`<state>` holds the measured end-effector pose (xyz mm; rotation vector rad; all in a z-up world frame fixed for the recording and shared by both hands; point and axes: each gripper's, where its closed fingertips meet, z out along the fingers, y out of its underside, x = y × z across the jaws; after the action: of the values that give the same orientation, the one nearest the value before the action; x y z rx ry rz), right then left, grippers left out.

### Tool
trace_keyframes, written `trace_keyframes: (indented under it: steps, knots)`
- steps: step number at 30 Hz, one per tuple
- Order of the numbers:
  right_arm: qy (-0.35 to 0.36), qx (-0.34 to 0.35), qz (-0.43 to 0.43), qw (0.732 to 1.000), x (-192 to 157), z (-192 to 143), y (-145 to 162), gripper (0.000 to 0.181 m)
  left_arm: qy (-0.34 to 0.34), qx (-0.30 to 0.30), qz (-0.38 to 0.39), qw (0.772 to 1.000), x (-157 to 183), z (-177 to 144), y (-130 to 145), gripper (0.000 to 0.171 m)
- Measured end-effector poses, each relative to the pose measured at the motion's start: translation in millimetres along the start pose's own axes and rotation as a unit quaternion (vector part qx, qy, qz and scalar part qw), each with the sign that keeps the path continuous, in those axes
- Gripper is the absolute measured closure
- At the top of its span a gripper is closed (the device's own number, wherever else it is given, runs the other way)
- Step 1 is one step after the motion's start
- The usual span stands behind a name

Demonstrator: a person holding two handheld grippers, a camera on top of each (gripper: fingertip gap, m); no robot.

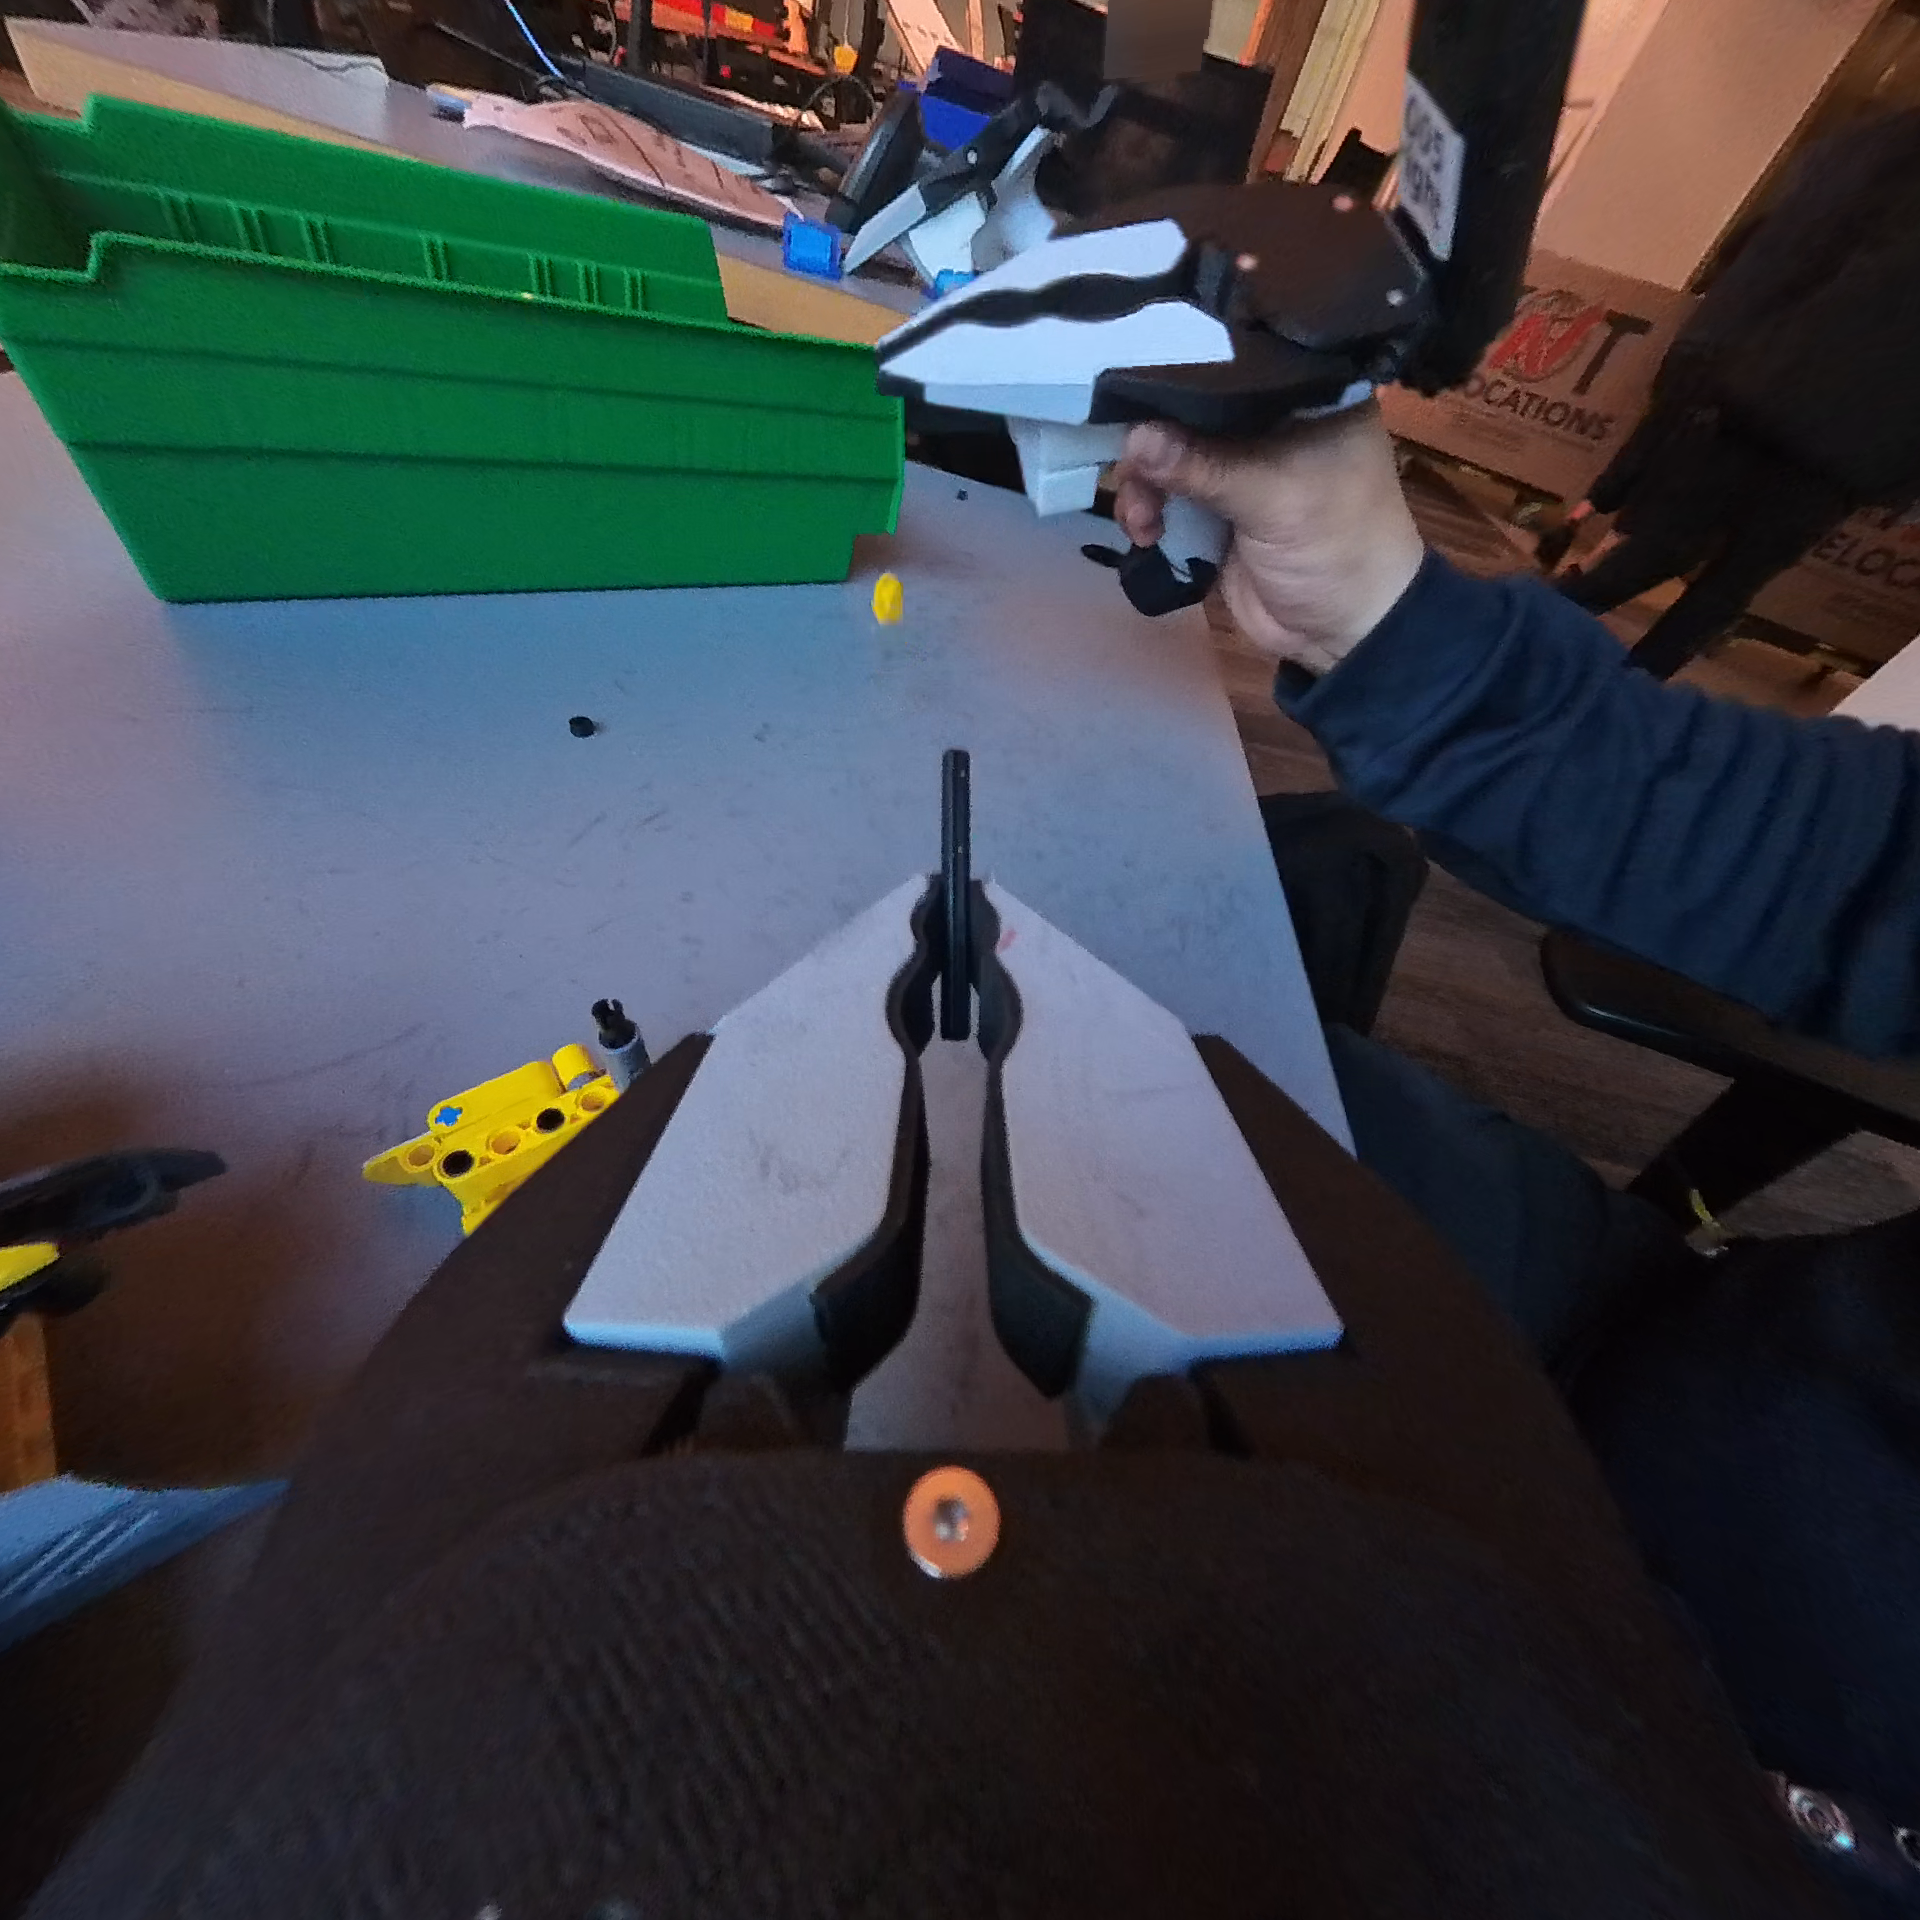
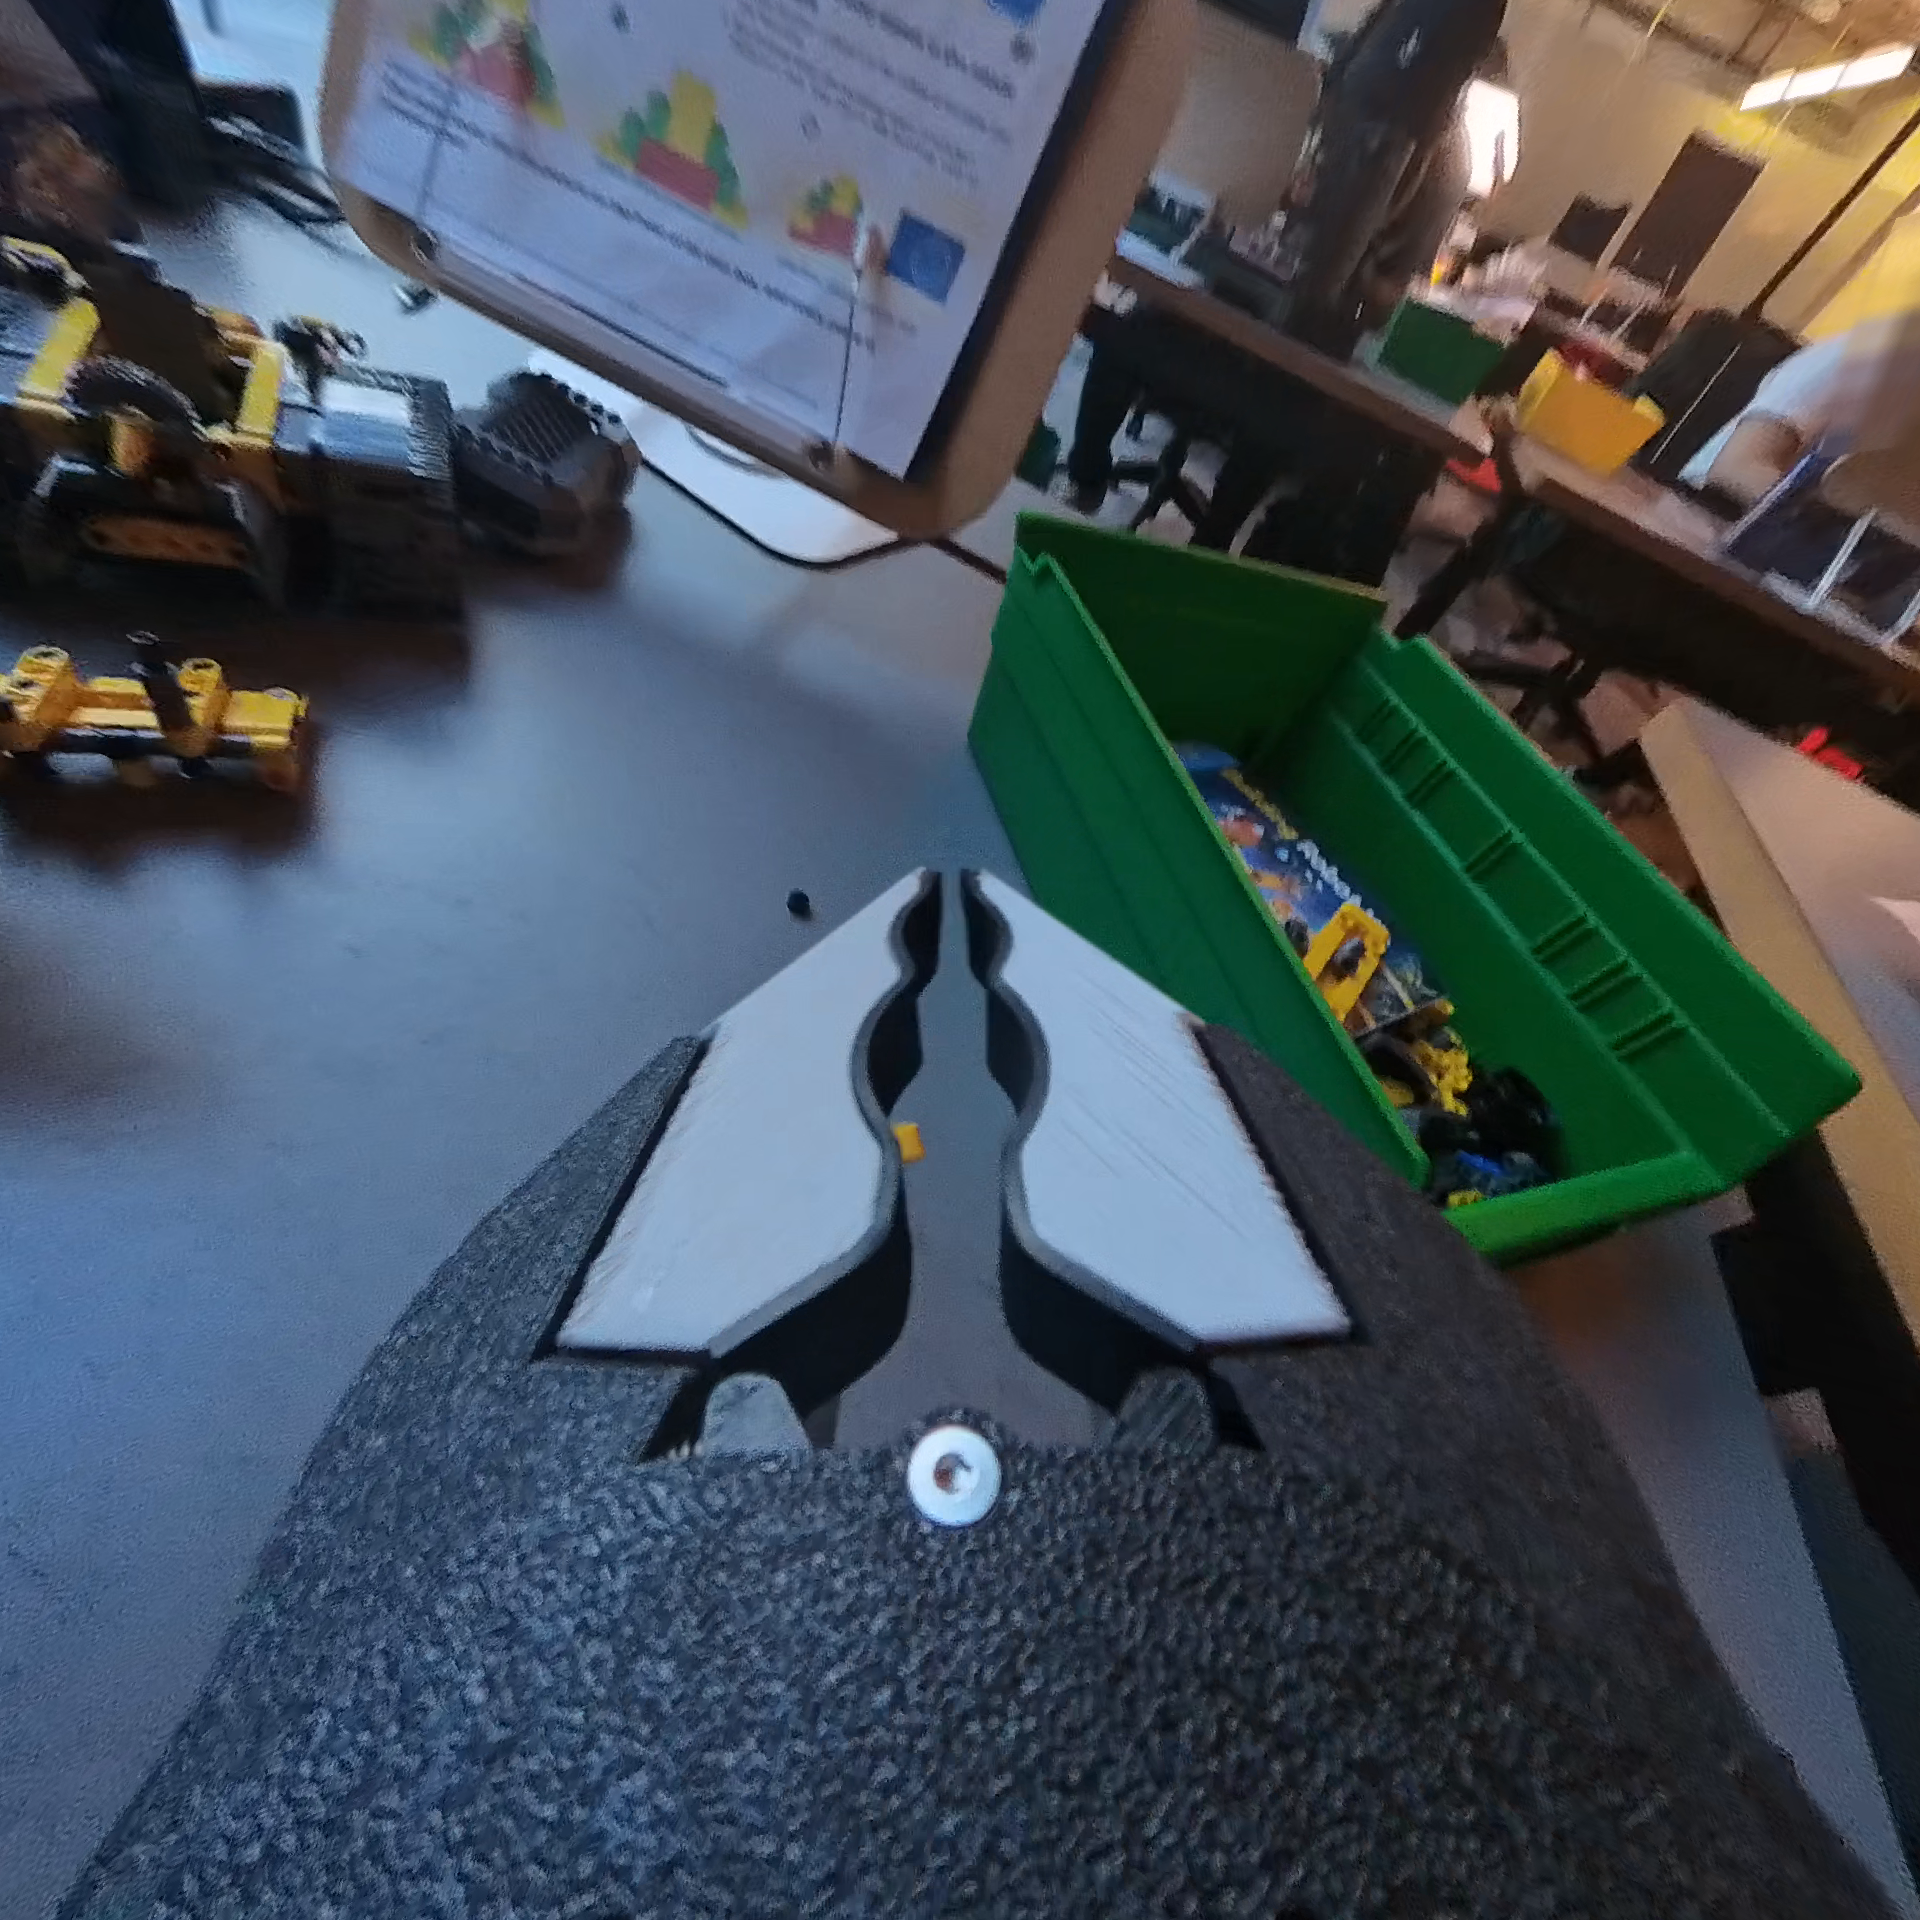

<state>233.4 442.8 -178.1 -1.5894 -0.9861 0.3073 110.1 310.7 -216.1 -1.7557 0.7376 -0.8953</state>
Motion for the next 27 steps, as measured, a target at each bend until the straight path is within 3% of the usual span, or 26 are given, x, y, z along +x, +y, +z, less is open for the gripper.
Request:
trace_keyframes:
  steps: [2,8,12,19,23,27]
  knots:
    - [-0.008,-0.035,0.027,0.999,8.0,2.7,14.1,0.159,-0.001,-0.004,0.001,1.0,-0.6,0.3,1.6,0.171]
    - [-0.084,-0.089,0.161,0.979,4.8,-5.7,64.7,0.158,0.004,0.006,-0.008,1.0,-0.1,-1.6,-3.2,0.171]
    - [-0.104,-0.134,0.199,0.965,-5.5,-4.3,95.7,0.153,0.006,-0.009,-0.005,1.0,1.8,2.1,3.0,0.171]
    - [-0.16,-0.145,0.182,0.959,-32.2,9.2,88.0,0.15,0.0,-0.01,-0.002,1.0,-0.6,1.4,3.1,0.171]
    - [-0.125,-0.19,0.14,0.964,-29.7,32.4,98.3,0.148,0.0,-0.011,-0.003,1.0,-0.7,1.5,3.4,0.171]
    - [-0.116,-0.19,0.14,0.965,-25.8,54.3,92.9,0.147,-0.001,-0.011,-0.002,1.0,-1.3,1.0,3.1,0.171]
